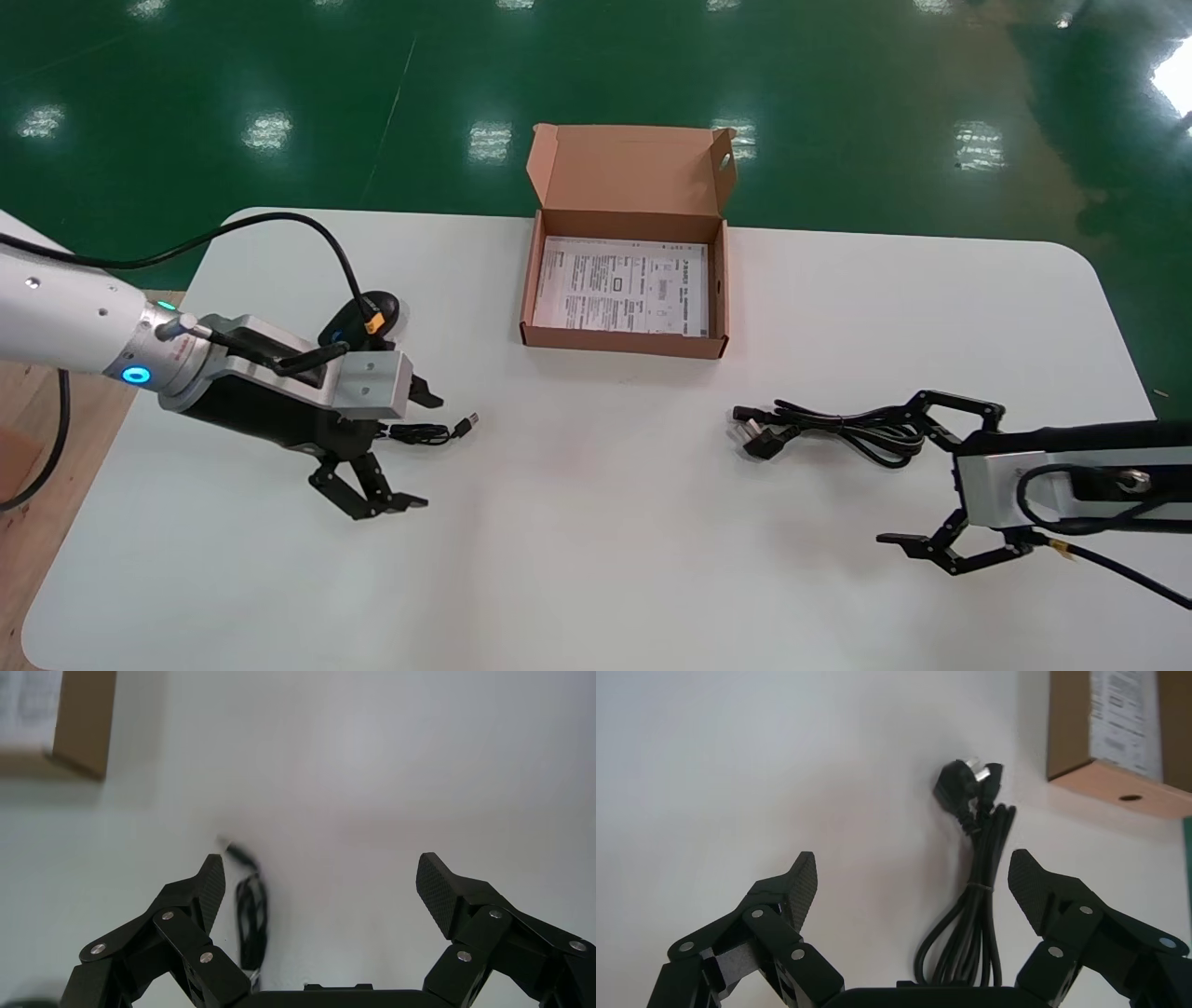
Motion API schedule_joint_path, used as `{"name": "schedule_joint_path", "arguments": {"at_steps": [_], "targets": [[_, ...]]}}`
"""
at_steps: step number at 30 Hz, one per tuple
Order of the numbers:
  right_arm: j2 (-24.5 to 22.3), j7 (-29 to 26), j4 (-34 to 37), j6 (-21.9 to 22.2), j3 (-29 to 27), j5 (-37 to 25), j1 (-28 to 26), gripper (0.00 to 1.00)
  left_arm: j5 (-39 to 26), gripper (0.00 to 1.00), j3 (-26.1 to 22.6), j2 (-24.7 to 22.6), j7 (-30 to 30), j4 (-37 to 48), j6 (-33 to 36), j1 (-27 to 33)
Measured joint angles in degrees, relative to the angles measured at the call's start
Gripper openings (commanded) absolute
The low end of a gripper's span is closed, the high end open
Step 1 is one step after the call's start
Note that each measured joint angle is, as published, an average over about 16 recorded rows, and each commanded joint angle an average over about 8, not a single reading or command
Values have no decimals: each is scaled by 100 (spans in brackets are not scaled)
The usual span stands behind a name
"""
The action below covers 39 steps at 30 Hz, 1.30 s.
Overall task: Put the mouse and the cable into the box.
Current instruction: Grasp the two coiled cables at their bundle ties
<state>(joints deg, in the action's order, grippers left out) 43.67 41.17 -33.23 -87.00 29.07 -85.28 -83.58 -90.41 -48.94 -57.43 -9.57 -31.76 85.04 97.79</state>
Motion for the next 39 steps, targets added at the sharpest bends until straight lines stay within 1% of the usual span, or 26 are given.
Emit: {"name": "schedule_joint_path", "arguments": {"at_steps": [6,14,22,29,30,31,37,38,39], "targets": [[442,510,985,227,149,-287,-440,100,-274,100,-115,-305,-635,1015,-298,235],[901,1059,1926,617,283,-551,-840,100,-417,100,-167,-549,-1295,1978,-685,394],[1212,1403,2522,1153,357,-702,-1019,100,-426,100,-155,-697,-1719,2568,-1038,410],[1422,1481,2857,1680,365,-744,-1080,100,-406,100,-135,-762,-1943,2854,-1274,382],[1446,1482,2892,1744,365,-746,-1086,95,-405,94,-134,-767,-1964,2881,-1298,380],[1467,1481,2923,1802,364,-747,-1091,85,-404,84,-133,-771,-1984,2905,-1321,378],[1547,1460,3039,2001,355,-744,-1110,10,-402,9,-130,-787,-2054,2989,-1408,370],[1553,1456,3049,2012,353,-743,-1112,3,-403,2,-130,-788,-2059,2995,-1414,369],[1556,1454,3055,2019,353,-743,-1114,0,-403,0,-131,-789,-2062,3000,-1419,369]]}}
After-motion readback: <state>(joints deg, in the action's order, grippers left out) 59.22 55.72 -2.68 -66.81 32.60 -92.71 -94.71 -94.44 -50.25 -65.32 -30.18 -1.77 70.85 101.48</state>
